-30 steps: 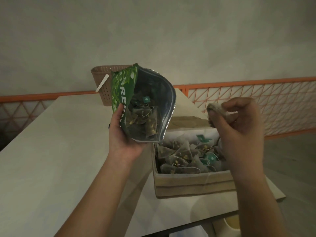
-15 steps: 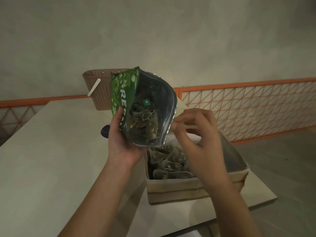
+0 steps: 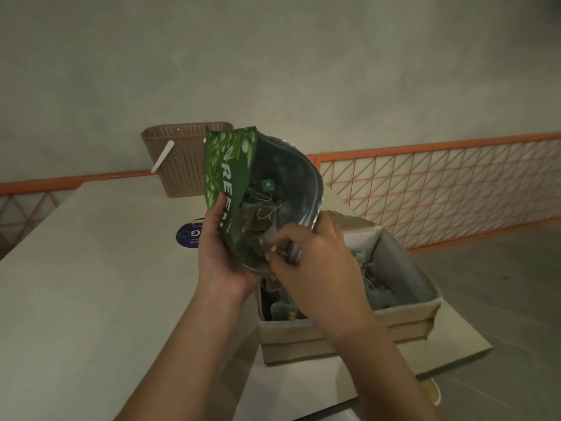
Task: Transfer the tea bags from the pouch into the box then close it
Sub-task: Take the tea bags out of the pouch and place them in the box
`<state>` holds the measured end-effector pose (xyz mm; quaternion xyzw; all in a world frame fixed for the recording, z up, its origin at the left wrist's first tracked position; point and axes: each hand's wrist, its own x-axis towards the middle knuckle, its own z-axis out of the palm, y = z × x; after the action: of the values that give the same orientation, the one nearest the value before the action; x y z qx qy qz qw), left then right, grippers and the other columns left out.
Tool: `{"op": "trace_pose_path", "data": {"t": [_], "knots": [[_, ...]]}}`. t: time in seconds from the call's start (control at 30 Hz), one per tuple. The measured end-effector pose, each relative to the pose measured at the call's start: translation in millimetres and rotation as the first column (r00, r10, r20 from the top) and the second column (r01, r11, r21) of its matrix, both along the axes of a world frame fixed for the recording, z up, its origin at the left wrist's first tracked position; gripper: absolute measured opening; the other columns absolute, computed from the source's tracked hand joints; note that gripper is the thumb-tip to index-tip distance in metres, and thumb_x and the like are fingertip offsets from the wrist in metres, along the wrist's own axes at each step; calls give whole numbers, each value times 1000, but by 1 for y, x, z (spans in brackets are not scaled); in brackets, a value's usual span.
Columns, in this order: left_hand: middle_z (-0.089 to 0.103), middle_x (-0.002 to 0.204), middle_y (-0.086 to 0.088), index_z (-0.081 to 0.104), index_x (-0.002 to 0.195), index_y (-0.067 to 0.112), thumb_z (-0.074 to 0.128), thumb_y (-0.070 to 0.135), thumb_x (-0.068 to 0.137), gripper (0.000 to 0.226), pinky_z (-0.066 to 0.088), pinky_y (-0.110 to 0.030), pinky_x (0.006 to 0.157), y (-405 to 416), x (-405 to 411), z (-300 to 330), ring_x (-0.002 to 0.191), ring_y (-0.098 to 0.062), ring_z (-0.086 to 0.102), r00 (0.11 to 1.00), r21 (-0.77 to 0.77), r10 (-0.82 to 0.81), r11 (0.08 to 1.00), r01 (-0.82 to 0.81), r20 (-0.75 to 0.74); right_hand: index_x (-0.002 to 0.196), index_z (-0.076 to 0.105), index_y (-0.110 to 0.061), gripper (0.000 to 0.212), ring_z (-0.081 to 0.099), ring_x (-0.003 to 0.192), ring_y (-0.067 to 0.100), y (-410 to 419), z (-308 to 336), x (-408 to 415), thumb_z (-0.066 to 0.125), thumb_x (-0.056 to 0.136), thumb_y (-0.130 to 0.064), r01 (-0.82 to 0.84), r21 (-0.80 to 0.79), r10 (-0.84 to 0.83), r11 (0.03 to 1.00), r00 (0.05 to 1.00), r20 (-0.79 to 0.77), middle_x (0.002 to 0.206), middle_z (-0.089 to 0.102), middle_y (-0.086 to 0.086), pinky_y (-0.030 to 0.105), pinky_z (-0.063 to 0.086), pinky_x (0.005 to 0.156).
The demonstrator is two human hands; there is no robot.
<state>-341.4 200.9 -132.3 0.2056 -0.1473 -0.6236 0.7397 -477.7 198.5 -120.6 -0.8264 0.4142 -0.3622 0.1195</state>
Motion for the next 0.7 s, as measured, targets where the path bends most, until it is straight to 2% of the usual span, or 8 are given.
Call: {"op": "trace_pose_path", "data": {"t": [0.1,0.2,0.27,0.37,0.5,0.57,0.63,0.7], "knots": [[65,138,-15,65,137,17,46,61,97,63,60,-42,88,-3,5,-1,126,-33,62,1000,3,-6,1000,6,4,92,67,-31,13,52,109,10,-3,2,-7,73,82,-26,-118,68,92,991,948,305,109,53,-10,30,52,88],[62,144,-12,62,141,22,47,60,97,59,51,-47,103,-6,12,-3,133,-33,56,1000,7,6,1000,-6,14,89,62,-26,10,60,99,7,-4,13,-20,71,86,-23,-167,70,101,983,825,556,103,61,-10,30,53,87],[63,142,-11,64,138,23,47,58,98,56,51,-47,104,-6,15,-5,132,-33,57,1000,-10,-11,1000,10,-12,90,60,-24,10,65,95,12,-7,20,-33,71,87,-24,-191,89,86,978,746,661,97,67,-7,34,55,84],[65,139,-11,67,135,23,45,58,100,54,56,-48,98,-4,17,-8,126,-33,61,999,-42,-27,999,25,-29,89,59,-23,13,67,92,23,-14,20,-50,71,87,-17,-202,100,63,974,673,737,92,68,1,39,56,82],[58,147,-10,58,144,25,46,58,100,56,50,-47,107,-3,18,-10,139,-32,51,999,-33,-32,999,31,-38,89,54,-21,20,60,86,42,-22,14,-62,68,88,-6,-174,63,47,983,560,827,88,60,14,47,50,75],[55,150,-9,56,146,25,46,58,100,58,48,-46,109,-4,18,-10,142,-31,48,999,-36,-35,999,34,-40,94,50,-14,21,57,82,39,-25,13,-65,63,89,1,-169,36,54,985,499,865,89,56,15,42,48,74],[58,148,-9,58,145,24,45,57,100,57,50,-46,107,-5,17,-9,140,-31,50,998,-49,-29,998,27,-51,101,50,-10,22,56,83,30,-28,12,-69,59,89,6,-146,25,49,989,480,876,95,57,12,35,48,72],[61,144,-10,61,142,24,45,56,100,55,51,-49,104,-6,16,-7,136,-30,54,998,-56,-22,998,18,-65,105,55,-11,21,57,84,22,-32,7,-72,58,90,4,-85,66,-5,994,574,819,102,60,9,28,48,69]]}}
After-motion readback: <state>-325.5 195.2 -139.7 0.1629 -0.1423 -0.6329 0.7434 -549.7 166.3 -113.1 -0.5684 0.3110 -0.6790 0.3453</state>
